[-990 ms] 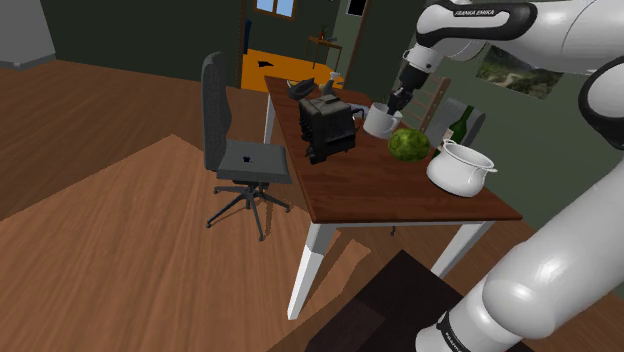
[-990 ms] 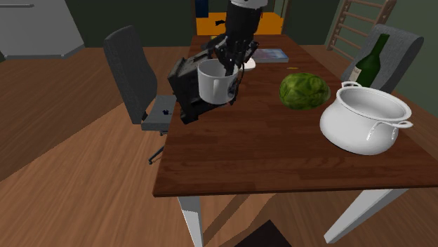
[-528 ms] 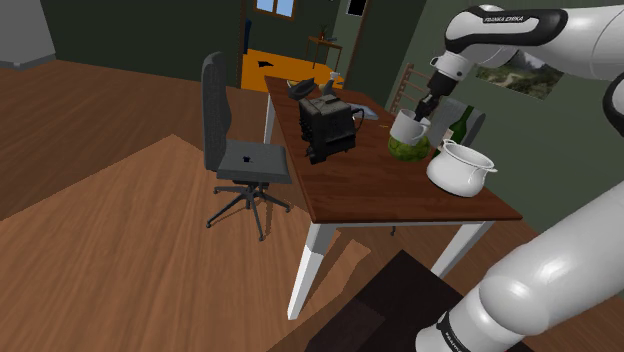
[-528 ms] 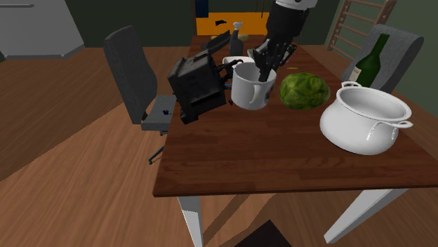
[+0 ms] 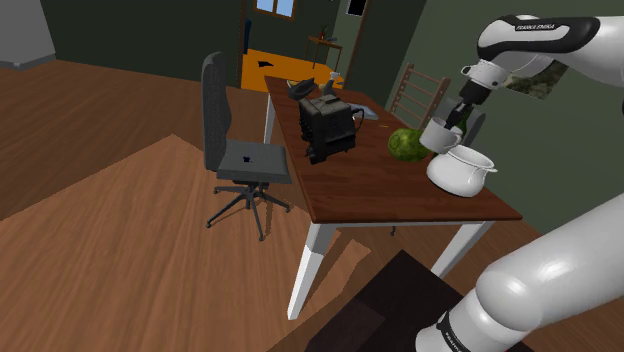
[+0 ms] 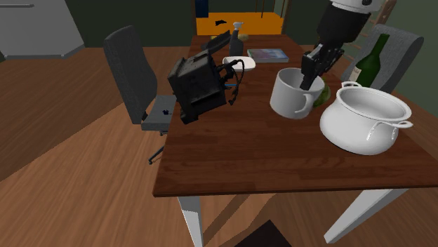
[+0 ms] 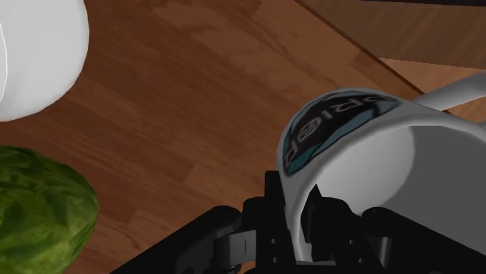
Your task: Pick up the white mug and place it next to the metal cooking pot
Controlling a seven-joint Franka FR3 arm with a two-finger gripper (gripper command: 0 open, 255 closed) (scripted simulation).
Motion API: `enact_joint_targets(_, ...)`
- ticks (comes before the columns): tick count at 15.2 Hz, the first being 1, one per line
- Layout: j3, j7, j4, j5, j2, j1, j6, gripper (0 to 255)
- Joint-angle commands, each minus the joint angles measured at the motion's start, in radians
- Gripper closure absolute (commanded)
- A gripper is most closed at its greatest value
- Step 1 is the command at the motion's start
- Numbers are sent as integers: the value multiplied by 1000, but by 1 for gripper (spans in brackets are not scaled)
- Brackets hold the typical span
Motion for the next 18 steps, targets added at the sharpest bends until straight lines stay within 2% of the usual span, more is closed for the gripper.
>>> enact_joint_targets(1,-34,-53,5,-3,3,-19,-7,255)
enact_joint_targets(4,-85,-131,22,-7,11,-47,-23,255)
enact_joint_targets(18,-96,-154,-162,-5,15,-53,163,255)
